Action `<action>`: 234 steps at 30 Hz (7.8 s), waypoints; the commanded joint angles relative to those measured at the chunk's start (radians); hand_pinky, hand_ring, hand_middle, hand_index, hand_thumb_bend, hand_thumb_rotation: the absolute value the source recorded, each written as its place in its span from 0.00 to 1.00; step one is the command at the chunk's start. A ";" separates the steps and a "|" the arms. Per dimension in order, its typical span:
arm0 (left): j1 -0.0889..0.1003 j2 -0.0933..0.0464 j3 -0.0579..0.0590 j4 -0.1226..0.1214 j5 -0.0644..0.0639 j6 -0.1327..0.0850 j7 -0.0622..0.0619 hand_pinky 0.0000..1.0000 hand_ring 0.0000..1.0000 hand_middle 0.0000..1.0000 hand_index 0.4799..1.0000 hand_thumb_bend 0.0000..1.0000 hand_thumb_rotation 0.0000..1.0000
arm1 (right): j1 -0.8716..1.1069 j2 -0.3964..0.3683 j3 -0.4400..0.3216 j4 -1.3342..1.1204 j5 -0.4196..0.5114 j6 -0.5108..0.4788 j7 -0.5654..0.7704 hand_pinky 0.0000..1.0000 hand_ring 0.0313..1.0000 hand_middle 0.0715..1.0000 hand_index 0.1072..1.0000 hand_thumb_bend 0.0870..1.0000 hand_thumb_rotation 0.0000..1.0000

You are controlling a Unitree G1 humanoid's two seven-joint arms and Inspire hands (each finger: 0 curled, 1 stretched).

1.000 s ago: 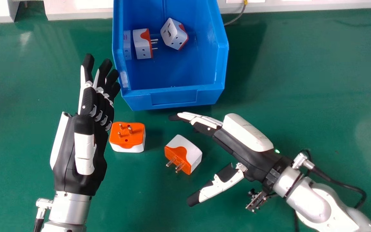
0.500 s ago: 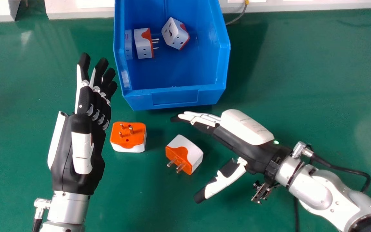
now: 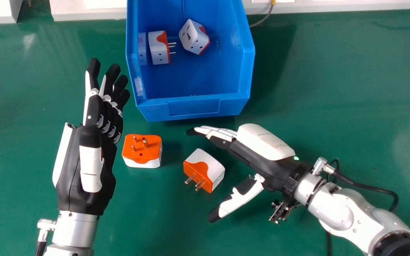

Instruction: Pick all objects and put in blue box

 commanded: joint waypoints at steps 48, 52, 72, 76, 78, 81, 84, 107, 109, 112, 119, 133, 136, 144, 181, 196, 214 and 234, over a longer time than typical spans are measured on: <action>0.004 -0.001 -0.007 -0.021 -0.007 -0.015 -0.005 1.00 0.99 1.00 1.00 0.90 0.99 | -0.094 0.038 0.068 0.025 -0.003 0.071 -0.032 0.58 0.67 0.74 0.75 0.88 0.02; 0.002 0.000 -0.005 -0.016 -0.006 -0.020 -0.005 1.00 0.99 1.00 1.00 0.90 0.99 | -0.090 0.039 0.068 0.017 -0.006 0.068 -0.042 0.57 0.65 0.72 0.72 0.87 0.01; -0.001 0.003 -0.001 -0.014 -0.007 -0.016 -0.005 1.00 0.99 1.00 1.00 0.90 0.99 | -0.092 0.026 0.066 0.015 -0.014 0.033 -0.103 0.42 0.46 0.50 0.52 0.64 0.02; -0.002 0.002 0.000 -0.012 -0.008 -0.017 -0.005 1.00 0.99 1.00 1.00 0.90 0.99 | -0.094 0.022 0.067 0.015 -0.023 0.025 -0.129 0.40 0.43 0.46 0.50 0.59 0.01; -0.003 0.001 0.000 -0.011 -0.008 -0.017 -0.005 1.00 0.99 1.00 1.00 0.90 0.99 | -0.096 0.020 0.069 0.015 -0.027 0.023 -0.139 0.40 0.42 0.45 0.49 0.56 0.01; -0.002 0.000 -0.002 -0.012 -0.009 -0.016 -0.007 1.00 0.99 1.00 1.00 0.90 0.99 | -0.096 0.016 0.068 0.013 -0.029 0.013 -0.158 0.38 0.41 0.43 0.48 0.53 0.00; -0.002 0.001 -0.002 -0.014 -0.009 -0.014 -0.007 1.00 0.99 1.00 1.00 0.90 0.99 | -0.095 0.014 0.066 0.012 -0.025 0.004 -0.168 0.37 0.39 0.42 0.47 0.51 0.00; -0.006 0.000 -0.003 -0.014 -0.004 -0.009 -0.007 1.00 0.99 1.00 1.00 0.90 0.99 | 0.049 -0.060 -0.119 -0.410 0.236 -0.047 0.077 0.35 0.38 0.42 0.45 0.48 0.00; -0.006 0.000 -0.003 -0.016 -0.003 -0.007 -0.006 1.00 0.99 1.00 1.00 0.90 0.99 | 0.056 -0.062 -0.141 -0.460 0.252 -0.045 0.088 0.35 0.38 0.42 0.45 0.48 0.00; -0.009 0.000 -0.004 -0.012 0.001 -0.009 -0.004 1.00 0.99 1.00 1.00 0.90 0.99 | 0.053 -0.059 -0.170 -0.508 0.266 -0.049 0.090 0.35 0.39 0.42 0.45 0.48 0.00; -0.010 0.000 -0.006 -0.009 -0.001 -0.009 -0.007 1.00 0.99 1.00 1.00 0.90 0.99 | 0.011 -0.037 -0.217 -0.510 0.248 -0.056 0.056 0.35 0.39 0.43 0.44 0.48 0.00; -0.005 -0.006 -0.016 -0.012 0.001 -0.014 -0.004 1.00 0.99 1.00 1.00 0.90 0.99 | -0.181 0.031 -0.232 -0.404 0.142 0.041 -0.064 0.34 0.37 0.45 0.46 0.47 0.00; -0.008 -0.005 -0.018 -0.009 -0.002 -0.012 -0.008 1.00 0.99 1.00 1.00 0.90 0.99 | -0.236 0.042 -0.224 -0.355 0.128 0.051 -0.077 0.32 0.35 0.45 0.47 0.47 0.00; -0.011 -0.003 -0.022 -0.004 -0.005 -0.005 -0.015 1.00 0.99 1.00 1.00 0.90 0.99 | -0.333 0.063 -0.209 -0.252 0.115 0.057 -0.110 0.34 0.37 0.45 0.46 0.47 0.00; -0.043 -0.001 0.014 0.036 0.013 -0.058 0.005 1.00 0.99 1.00 1.00 0.88 0.99 | -0.687 0.124 -0.029 0.295 -0.044 0.342 -0.333 0.35 0.36 0.44 0.48 0.47 0.00; -0.035 0.000 -0.003 0.028 0.020 -0.060 0.016 1.00 0.99 1.00 1.00 0.90 0.99 | -0.693 0.137 -0.007 0.321 -0.039 0.387 -0.318 0.36 0.36 0.45 0.48 0.47 0.00; -0.039 0.001 -0.007 0.029 0.017 -0.054 0.017 1.00 0.99 1.00 1.00 0.91 0.99 | -0.696 0.137 -0.055 0.314 0.043 0.352 -0.151 0.64 0.72 0.75 0.76 0.97 0.16; -0.035 0.012 0.013 0.024 0.011 -0.058 0.025 1.00 0.98 1.00 1.00 0.91 0.99 | -0.536 0.078 -0.085 0.202 0.084 0.117 -0.172 0.67 0.75 0.79 0.79 1.00 0.21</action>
